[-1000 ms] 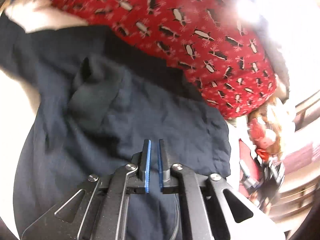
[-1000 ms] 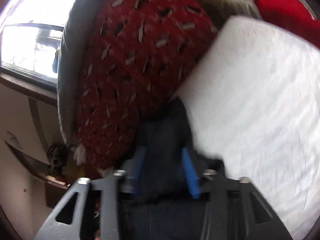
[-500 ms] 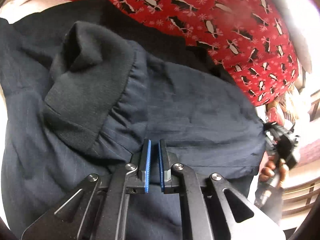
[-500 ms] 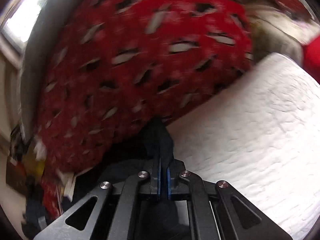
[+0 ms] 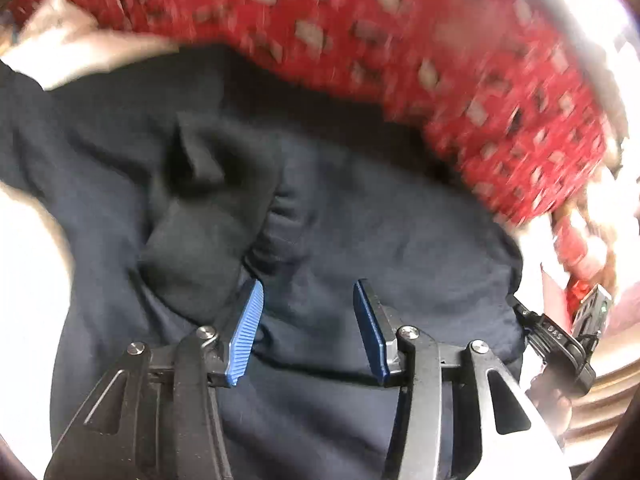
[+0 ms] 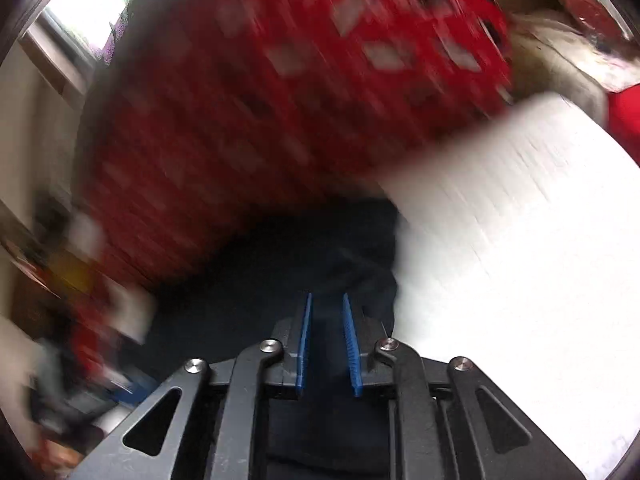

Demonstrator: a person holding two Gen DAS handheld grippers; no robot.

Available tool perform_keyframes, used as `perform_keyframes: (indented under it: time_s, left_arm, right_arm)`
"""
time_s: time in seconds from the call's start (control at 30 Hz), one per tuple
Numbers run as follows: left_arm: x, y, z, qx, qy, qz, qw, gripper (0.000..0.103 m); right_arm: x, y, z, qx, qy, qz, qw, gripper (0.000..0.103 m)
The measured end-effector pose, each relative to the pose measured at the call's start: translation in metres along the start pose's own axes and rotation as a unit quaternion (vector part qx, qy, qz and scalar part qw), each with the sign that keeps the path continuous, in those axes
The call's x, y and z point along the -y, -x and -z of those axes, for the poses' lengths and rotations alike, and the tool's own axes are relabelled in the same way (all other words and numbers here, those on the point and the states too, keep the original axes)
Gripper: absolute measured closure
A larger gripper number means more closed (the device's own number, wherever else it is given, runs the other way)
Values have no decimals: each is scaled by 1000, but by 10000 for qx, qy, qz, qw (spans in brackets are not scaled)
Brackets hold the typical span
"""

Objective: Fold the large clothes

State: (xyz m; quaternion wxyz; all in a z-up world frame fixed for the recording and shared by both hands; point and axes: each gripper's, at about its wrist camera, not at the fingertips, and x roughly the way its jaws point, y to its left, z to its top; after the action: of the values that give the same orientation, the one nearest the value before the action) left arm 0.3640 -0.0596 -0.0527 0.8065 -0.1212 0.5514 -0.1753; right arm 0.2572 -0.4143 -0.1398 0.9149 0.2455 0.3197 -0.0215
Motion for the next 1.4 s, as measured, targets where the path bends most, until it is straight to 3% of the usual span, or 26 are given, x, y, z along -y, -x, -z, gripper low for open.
perform_keyframes:
  time_s: [0.03, 0.1, 0.17, 0.2, 0.4, 0.5, 0.53, 0.63, 0.73, 0.77, 0.9, 1.03, 1.17, 1.2, 1.23, 1.33, 1.4]
  left_arm:
    - [3, 3, 2, 101, -138, -53, 9998, 59]
    - [6, 11, 1, 99, -214, -11, 9997, 59]
    - [0, 19, 0, 142, -78, 197, 9997, 59]
    - [-4, 23, -2, 156, 40, 216, 9996, 59]
    - [-49, 60, -17, 437, 596, 308, 9968, 59]
    - [-99, 83, -36, 681, 1028, 47, 9924, 59]
    - [-121, 88, -43, 731, 1241, -49, 9896, 59]
    - [-185, 99, -60, 769, 1931, -218, 9779, 58]
    - [-235, 103, -75, 755, 2487, -458, 9645, 58]
    - [-243, 102, -78, 743, 2550, -501, 9628, 58]
    - [-246, 85, -100, 593, 2447, -638, 9657, 58]
    - [-242, 52, -118, 402, 2469, -641, 9661, 56]
    - [-236, 36, -126, 445, 2429, -1035, 9635, 56]
    - [-232, 38, -127, 487, 2316, -1194, 9642, 68]
    - [-230, 40, -127, 501, 2215, -1340, 9646, 99]
    - [-227, 45, -114, 203, 1829, -1913, 9641, 103]
    - [-233, 54, -98, 163, 1768, -1909, 9654, 103]
  right_arm:
    - [0, 5, 2, 243, -44, -62, 9997, 94]
    - [-8, 20, -2, 343, -344, -204, 9986, 86]
    - [-28, 34, -3, 608, -383, -805, 9942, 86]
    - [-43, 33, -1, 605, -303, -911, 9935, 85]
    - [-141, -21, 23, -141, 444, -1236, 9912, 81]
    - [-186, -55, 44, -544, 468, -1485, 9863, 81]
    - [-194, -56, 63, -596, 489, -1547, 9849, 81]
    - [-236, -70, 79, -814, 450, -1986, 9757, 81]
    - [-243, -86, 82, -1101, 630, -1899, 9736, 73]
    - [-244, -86, 87, -767, 751, -1910, 9757, 76]
    - [-244, -75, 108, -348, 1162, -1823, 9757, 76]
    - [-239, -73, 108, -372, 1183, -1850, 9749, 76]
    - [-233, -71, 112, -313, 1233, -1866, 9742, 76]
    - [-233, -71, 112, -309, 1229, -1878, 9740, 76]
    - [-232, -70, 112, -308, 1224, -1891, 9738, 76]
    - [-229, -69, 112, -291, 1211, -1927, 9733, 76]
    - [-229, -69, 112, -284, 1211, -1935, 9732, 76]
